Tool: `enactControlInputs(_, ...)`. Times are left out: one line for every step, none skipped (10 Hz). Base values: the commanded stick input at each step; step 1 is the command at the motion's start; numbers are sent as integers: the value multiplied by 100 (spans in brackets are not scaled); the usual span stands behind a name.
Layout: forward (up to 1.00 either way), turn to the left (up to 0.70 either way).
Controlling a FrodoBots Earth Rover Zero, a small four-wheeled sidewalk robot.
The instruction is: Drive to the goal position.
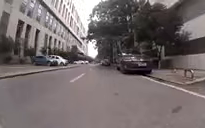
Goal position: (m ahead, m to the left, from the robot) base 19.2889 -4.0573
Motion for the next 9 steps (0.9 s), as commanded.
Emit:
enactControlInputs(70,0)
enactControlInputs(70,0)
enactControlInputs(70,0)
enactControlInputs(70,0)
enactControlInputs(70,0)
enactControlInputs(70,3)
enactControlInputs(70,8)
enactControlInputs(70,14)
enactControlInputs(70,13)
